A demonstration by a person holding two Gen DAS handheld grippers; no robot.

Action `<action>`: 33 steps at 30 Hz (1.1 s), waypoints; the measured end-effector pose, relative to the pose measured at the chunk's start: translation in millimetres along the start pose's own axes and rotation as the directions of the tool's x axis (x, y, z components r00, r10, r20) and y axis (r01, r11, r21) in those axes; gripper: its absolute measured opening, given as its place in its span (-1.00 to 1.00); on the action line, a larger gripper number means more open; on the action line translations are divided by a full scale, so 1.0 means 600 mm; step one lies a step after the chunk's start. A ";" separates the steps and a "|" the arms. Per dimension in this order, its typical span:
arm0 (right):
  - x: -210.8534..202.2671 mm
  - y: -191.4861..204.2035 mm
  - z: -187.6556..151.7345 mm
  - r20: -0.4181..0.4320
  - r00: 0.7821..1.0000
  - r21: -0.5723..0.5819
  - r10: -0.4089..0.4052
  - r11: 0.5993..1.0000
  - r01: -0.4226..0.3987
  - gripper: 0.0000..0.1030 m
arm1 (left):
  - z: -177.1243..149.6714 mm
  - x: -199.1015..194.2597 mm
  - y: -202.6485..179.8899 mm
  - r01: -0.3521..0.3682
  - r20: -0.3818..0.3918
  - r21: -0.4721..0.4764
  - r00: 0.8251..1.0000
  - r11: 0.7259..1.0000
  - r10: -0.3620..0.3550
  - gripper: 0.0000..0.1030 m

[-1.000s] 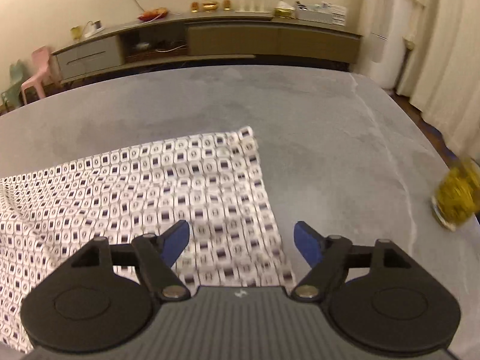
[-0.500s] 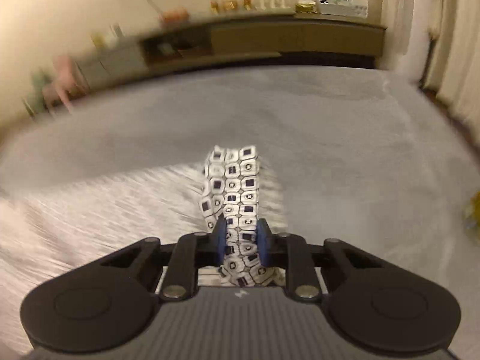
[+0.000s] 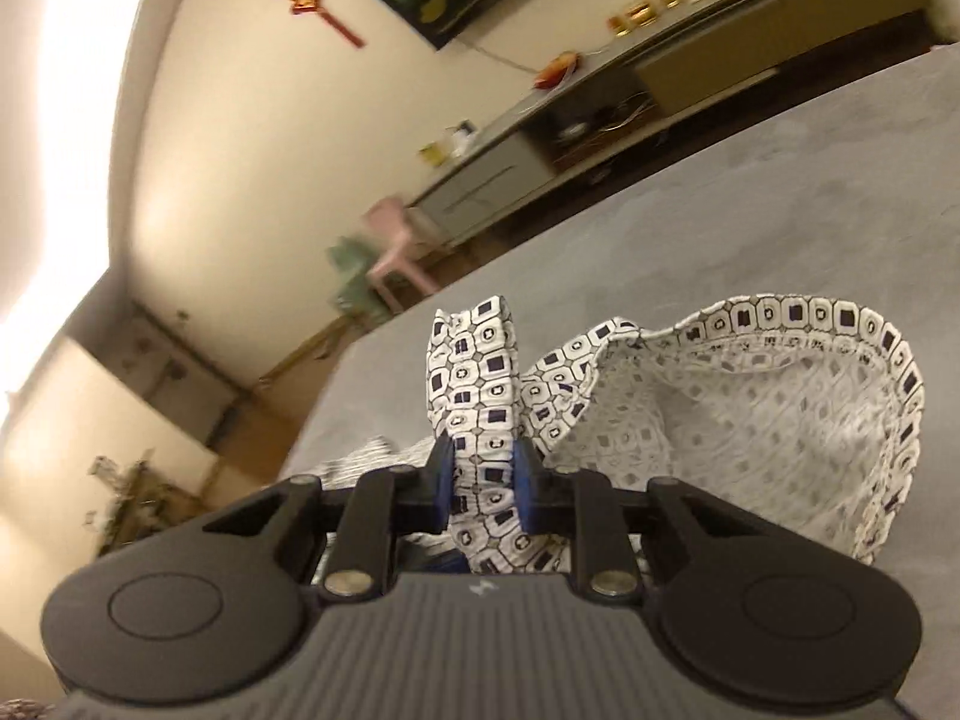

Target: Fold clothes

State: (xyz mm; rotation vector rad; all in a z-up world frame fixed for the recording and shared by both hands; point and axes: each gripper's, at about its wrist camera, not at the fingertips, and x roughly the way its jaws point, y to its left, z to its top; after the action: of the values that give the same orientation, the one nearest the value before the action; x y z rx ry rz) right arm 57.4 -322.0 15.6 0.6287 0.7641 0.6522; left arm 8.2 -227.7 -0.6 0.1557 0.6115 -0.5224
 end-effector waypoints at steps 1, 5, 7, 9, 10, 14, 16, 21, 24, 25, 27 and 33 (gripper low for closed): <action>-0.005 -0.001 0.002 -0.003 1.000 0.005 0.027 1.000 -0.027 -0.62 | 0.001 0.009 -0.008 -0.026 0.014 0.006 1.000 1.000 0.026 0.63; -0.022 -0.017 0.017 0.017 0.999 0.013 0.035 0.999 -0.035 -0.58 | 0.012 0.049 -0.016 -0.073 -0.003 0.000 0.997 0.997 0.073 -1.00; -0.041 -0.031 0.025 0.069 0.997 0.033 0.042 0.998 -0.045 -0.39 | 0.022 0.056 -0.013 -0.083 -0.001 0.003 0.997 0.997 0.083 -1.00; -0.082 -0.052 0.035 0.210 0.975 0.087 0.074 0.992 -0.094 0.02 | 0.045 0.056 -0.009 -0.094 0.010 0.022 0.996 0.995 0.094 -1.00; -0.105 -0.063 0.038 0.291 0.954 0.112 0.080 0.987 -0.117 0.04 | 0.067 0.053 -0.005 -0.090 0.025 0.027 0.996 0.996 0.089 -1.00; -0.234 -0.111 0.024 0.694 0.715 0.192 -0.082 0.979 -0.074 0.14 | 0.218 0.008 0.012 -0.077 0.166 0.026 0.983 0.997 0.072 -1.00; -0.269 -0.130 0.019 0.775 0.609 0.213 -0.167 0.977 -0.002 0.22 | 0.312 -0.048 0.024 -0.045 0.285 0.003 0.958 0.999 0.042 -1.00; -0.264 -0.137 0.029 0.780 0.576 0.212 -0.245 0.969 0.125 0.28 | 0.471 -0.276 0.089 0.081 0.569 -0.062 0.822 0.995 -0.032 -1.00; -0.229 -0.125 0.033 0.748 0.620 0.159 -0.238 0.971 0.180 0.28 | 0.491 -0.426 0.157 0.139 0.687 -0.088 0.725 0.986 -0.041 -1.00; -0.222 -0.117 0.034 0.736 0.637 0.134 -0.230 0.972 0.195 0.28 | 0.470 -0.469 0.195 0.141 0.704 -0.116 0.710 0.983 -0.019 -1.00; -0.205 -0.104 0.036 0.717 0.661 0.097 -0.223 0.970 0.222 0.31 | 0.421 -0.550 0.274 0.142 0.726 -0.181 0.687 0.973 0.035 -1.00; -0.139 -0.026 0.040 0.597 0.757 0.016 -0.266 0.947 0.320 0.49 | 0.109 -0.542 0.522 -0.140 0.289 -0.608 0.878 0.781 0.382 -0.91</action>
State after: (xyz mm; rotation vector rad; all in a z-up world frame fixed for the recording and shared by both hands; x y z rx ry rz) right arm 34.9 -398.8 52.8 0.5704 0.2277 0.1658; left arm -24.7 159.3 238.7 -0.4326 0.3103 -0.0623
